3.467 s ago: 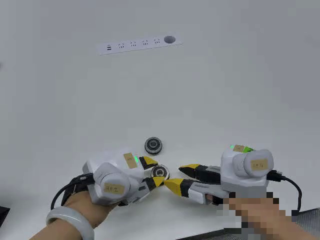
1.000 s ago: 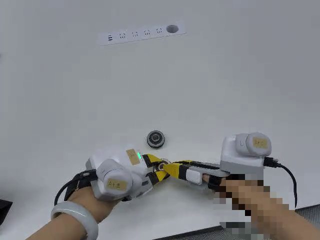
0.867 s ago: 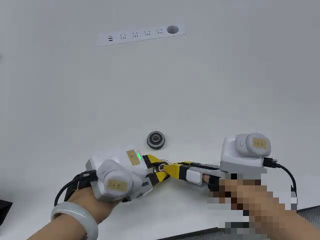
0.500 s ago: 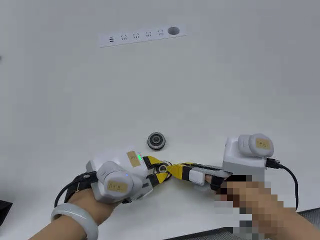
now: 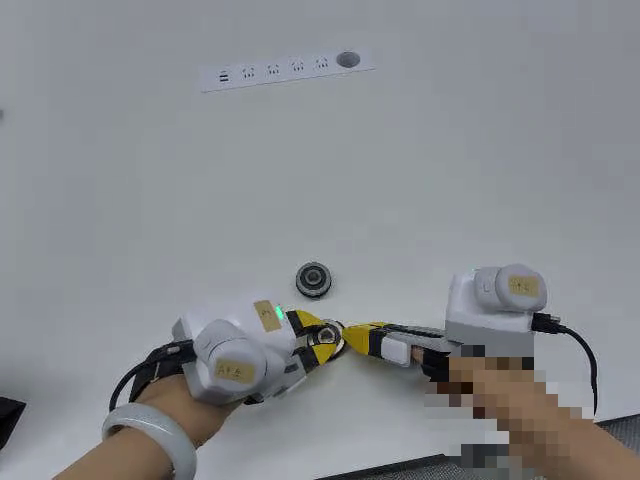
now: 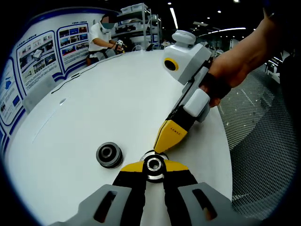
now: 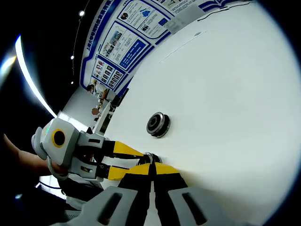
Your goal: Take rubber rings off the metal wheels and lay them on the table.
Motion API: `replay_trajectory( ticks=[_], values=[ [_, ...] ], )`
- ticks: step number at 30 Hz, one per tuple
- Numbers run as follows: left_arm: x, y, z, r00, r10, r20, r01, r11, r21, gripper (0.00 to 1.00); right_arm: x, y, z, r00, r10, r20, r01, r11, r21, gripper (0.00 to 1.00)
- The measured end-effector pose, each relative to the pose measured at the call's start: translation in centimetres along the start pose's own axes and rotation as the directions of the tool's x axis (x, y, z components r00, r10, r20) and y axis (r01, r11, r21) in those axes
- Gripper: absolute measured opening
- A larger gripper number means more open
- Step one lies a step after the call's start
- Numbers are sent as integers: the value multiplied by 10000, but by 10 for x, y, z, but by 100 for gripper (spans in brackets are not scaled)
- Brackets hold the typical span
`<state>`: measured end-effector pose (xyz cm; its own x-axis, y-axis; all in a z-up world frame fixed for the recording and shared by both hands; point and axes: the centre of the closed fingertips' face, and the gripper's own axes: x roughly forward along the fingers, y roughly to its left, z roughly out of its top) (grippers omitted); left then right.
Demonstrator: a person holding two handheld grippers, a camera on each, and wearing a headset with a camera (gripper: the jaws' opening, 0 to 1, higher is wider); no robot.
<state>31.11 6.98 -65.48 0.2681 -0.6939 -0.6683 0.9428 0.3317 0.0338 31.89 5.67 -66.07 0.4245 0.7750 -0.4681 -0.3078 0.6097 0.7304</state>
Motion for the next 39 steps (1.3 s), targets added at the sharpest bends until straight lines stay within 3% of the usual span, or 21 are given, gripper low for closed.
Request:
replay_trajectory(
  ticks=[6, 17, 22, 24, 26, 34, 39],
  values=[
    [0, 0, 0, 10000, -15, -23, 15, 10000, -2, 14, 1, 5, 1, 10000, 5, 78, -2, 9992, -393, 2],
    [0, 0, 0, 10000, -26, -40, 26, 10000, 50, 13, 0, 11, 2, 9998, 170, 104, -165, 9990, -420, 2],
    [0, 0, -1, 10000, -23, -48, 23, 10000, 58, 13, 1, 20, 2, 9987, 491, 97, -487, 9979, -436, 2],
    [0, 0, -1, 10000, -19, -53, 19, 10000, 51, 13, 3, 30, 8, 9957, 849, 364, -835, 9958, -379, 2],
    [0, 1, -1, 10000, -17, -59, 17, 10000, 54, 13, 3, 27, 6, 9982, 572, 201, -558, 9965, -624, 2],
    [0, 1, -1, 10000, -29, -21, 29, 10000, 96, 14, 0, 16, 4, 9994, 263, 228, -256, 9992, -312, 2],
    [-1, 0, -1, 9998, -73, 201, 77, 9997, -215, 14, -2, 13, 3, 9997, 144, 215, -139, 9996, -258, 2]
  ],
)
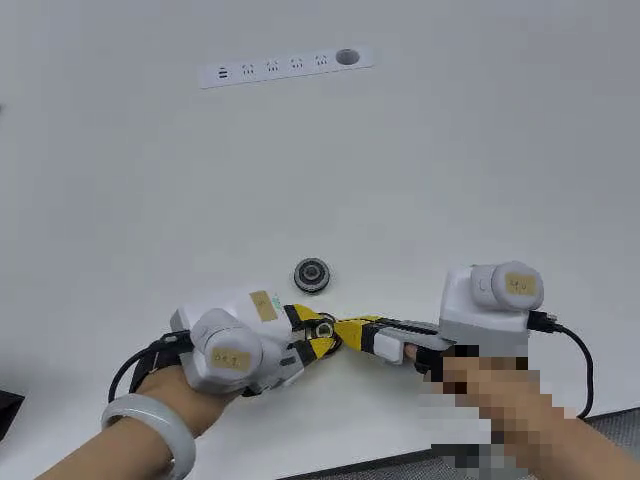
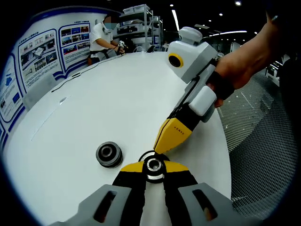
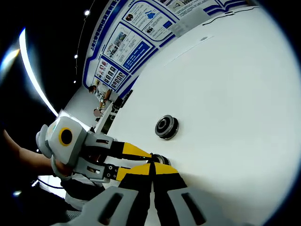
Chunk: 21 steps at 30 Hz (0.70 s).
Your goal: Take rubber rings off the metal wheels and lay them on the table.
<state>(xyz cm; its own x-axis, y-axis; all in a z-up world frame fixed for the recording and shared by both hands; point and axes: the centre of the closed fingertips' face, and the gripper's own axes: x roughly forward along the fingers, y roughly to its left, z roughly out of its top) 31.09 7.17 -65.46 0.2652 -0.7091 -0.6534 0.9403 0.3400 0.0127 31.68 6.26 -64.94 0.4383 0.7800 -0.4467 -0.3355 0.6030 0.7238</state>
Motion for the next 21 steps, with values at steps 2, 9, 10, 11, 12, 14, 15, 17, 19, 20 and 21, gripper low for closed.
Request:
replay_trajectory(
  ticks=[2, 9, 10, 11, 12, 14, 15, 17, 19, 20, 21],
  values=[
    [-3, 0, 1, 9999, 60, 143, -60, 10000, -2, 18, 0, 0, 0, 10000, -7, 11, 7, 10000, -7, 2],
    [-14, 5, 1, 9982, 369, 483, -359, 9992, -198, 25, 0, 1, -1, 10000, 10, -26, -10, 10000, -27, 2],
    [-15, 6, 1, 9977, 424, 533, -410, 9988, -262, 26, 0, 2, -1, 10000, 30, -31, -30, 10000, -27, 2],
    [-17, 7, 1, 9971, 468, 601, -448, 9984, -343, 28, 0, 3, 0, 10000, 67, -43, -67, 10000, -25, 2],
    [-18, 8, 0, 9971, 505, 578, -485, 9982, -366, 28, 0, 4, -1, 10000, 72, -56, -73, 10000, -38, 2],
    [-20, 10, -1, 9963, 570, 639, -543, 9976, -426, 30, 0, 6, 0, 9999, 122, -70, -122, 9999, -75, 2],
    [-21, 10, -2, 9960, 602, 667, -571, 9973, -471, 32, -1, 6, 0, 9999, 147, -75, -148, 9999, -81, 2],
    [-23, 11, -3, 9955, 631, 701, -593, 9967, -546, 32, -1, 9, -1, 9997, 210, -106, -212, 9997, -113, 2],
    [-25, 11, -4, 9949, 692, 735, -649, 9962, -587, 32, -2, 12, -1, 9995, 296, -125, -298, 9995, -118, 2],
    [-26, 11, -4, 9947, 690, 765, -641, 9958, -647, 33, -3, 13, -2, 9994, 318, -123, -320, 9994, -133, 2],
    [-26, 11, -5, 9948, 700, 746, -651, 9956, -668, 32, -3, 15, -2, 9992, 374, -127, -376, 9992, -140, 2]
  ],
)
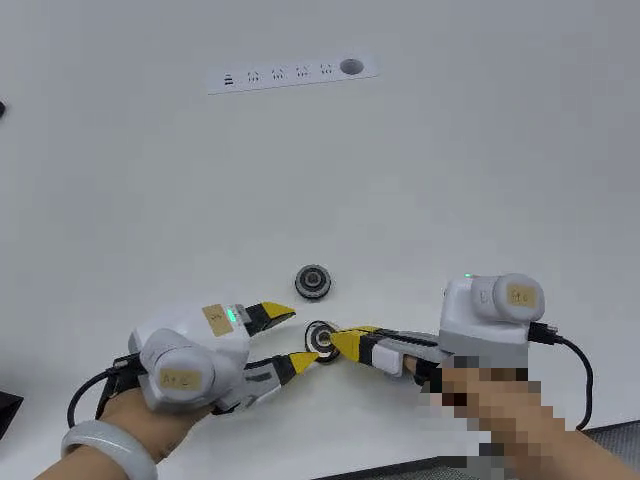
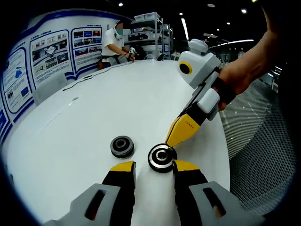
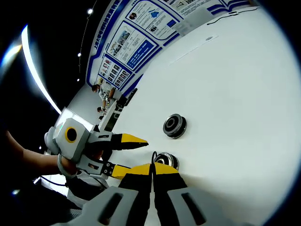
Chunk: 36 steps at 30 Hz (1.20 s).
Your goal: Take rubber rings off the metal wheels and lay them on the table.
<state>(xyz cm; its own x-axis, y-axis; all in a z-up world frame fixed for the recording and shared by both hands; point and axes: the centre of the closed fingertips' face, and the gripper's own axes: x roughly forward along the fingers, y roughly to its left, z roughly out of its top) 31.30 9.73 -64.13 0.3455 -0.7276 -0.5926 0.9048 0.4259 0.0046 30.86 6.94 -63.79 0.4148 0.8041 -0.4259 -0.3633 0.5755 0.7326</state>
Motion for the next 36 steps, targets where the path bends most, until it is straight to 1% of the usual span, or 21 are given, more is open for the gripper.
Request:
replay_trajectory(
  ticks=[3, 7, 12, 17, 20, 23, 25, 28, 32, 36],
  values=[
    [-1, 0, -2, 10000, 13, -56, -13, 10000, -42, 32, -3, 6, 0, 9999, 138, 23, -138, 9999, -16, 2],
    [-2, -1, -3, 10000, 12, -30, -12, 10000, -58, 32, -8, 11, 3, 9997, 231, 119, -231, 9997, -54, 2],
    [-2, -1, -4, 10000, -2, -35, 2, 10000, -74, 32, -15, 12, 8, 9992, 224, 325, -222, 9997, -49, 2],
    [-2, 0, -4, 10000, 56, -26, -56, 10000, -80, 32, -25, 9, 20, 9974, 107, 719, -110, 9999, 42, 2],
    [-4, 1, -5, 10000, 87, -37, -87, 9999, -90, 32, -30, 1, 30, 9944, -54, 1060, 34, 9998, 188, 2],
    [-5, 1, -7, 9999, 98, -90, -99, 9999, -132, 31, -35, -6, 37, 9914, -251, 1287, 213, 9993, 304, 2],
    [-6, 1, -7, 9999, 102, -49, -102, 9998, -174, 31, -38, -12, 42, 9890, -355, 1435, 297, 9987, 418, 2],
    [-6, 2, -8, 9999, 130, -74, -132, 9997, -181, 30, -41, -19, 46, 9862, -511, 1572, 438, 9978, 498, 2],
    [-6, 2, -9, 9999, 143, -96, -145, 9996, -234, 30, -45, -30, 49, 9831, -723, 1683, 618, 9958, 669, 2],
    [-6, 2, -9, 9999, 143, -90, -145, 9995, -266, 30, -48, -45, 48, 9802, -1055, 1675, 918, 9919, 874, 2]
  ],
)
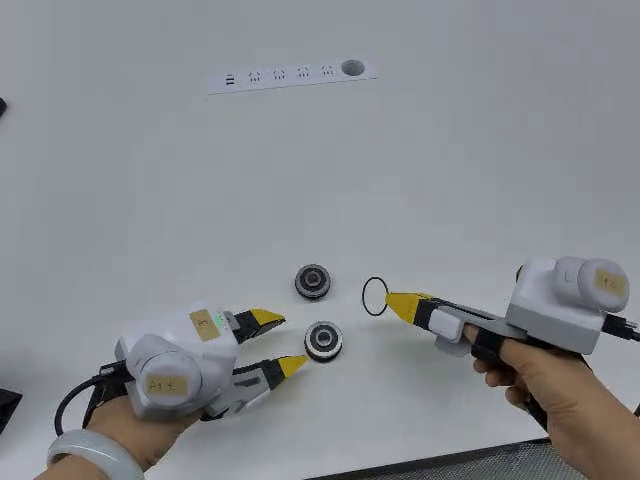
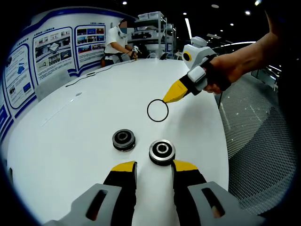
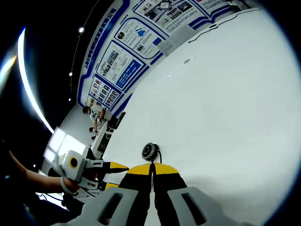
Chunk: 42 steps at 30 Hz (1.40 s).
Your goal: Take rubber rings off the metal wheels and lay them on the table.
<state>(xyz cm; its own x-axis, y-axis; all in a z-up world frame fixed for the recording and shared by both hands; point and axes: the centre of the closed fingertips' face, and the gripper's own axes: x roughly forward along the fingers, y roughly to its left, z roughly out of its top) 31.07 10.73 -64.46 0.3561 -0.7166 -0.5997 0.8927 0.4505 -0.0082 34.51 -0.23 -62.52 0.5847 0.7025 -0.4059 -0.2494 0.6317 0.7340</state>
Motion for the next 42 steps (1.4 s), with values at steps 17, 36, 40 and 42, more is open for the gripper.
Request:
replay_trajectory(
  ticks=[17, 36, 40, 42],
  values=[
    [1, 0, -3, 9999, -16, -116, 16, 10000, -40, 29, 3, -41, -8, 9879, -1530, -241, 1508, 9857, -758, 3],
    [2, -1, 0, 10000, -42, -47, 42, 10000, -6, 28, 2, -33, -8, 9887, -1485, -188, 1443, 9790, -1442, 21],
    [2, -1, 5, 10000, -29, 39, 29, 10000, -21, 26, 6, -19, -13, 9937, -1080, -294, 1029, 9846, -1416, 21],
    [3, 0, 7, 10000, -31, 71, 31, 10000, 19, 25, 9, -13, -18, 9946, -933, -456, 859, 9859, -1436, 20]
  ],
)
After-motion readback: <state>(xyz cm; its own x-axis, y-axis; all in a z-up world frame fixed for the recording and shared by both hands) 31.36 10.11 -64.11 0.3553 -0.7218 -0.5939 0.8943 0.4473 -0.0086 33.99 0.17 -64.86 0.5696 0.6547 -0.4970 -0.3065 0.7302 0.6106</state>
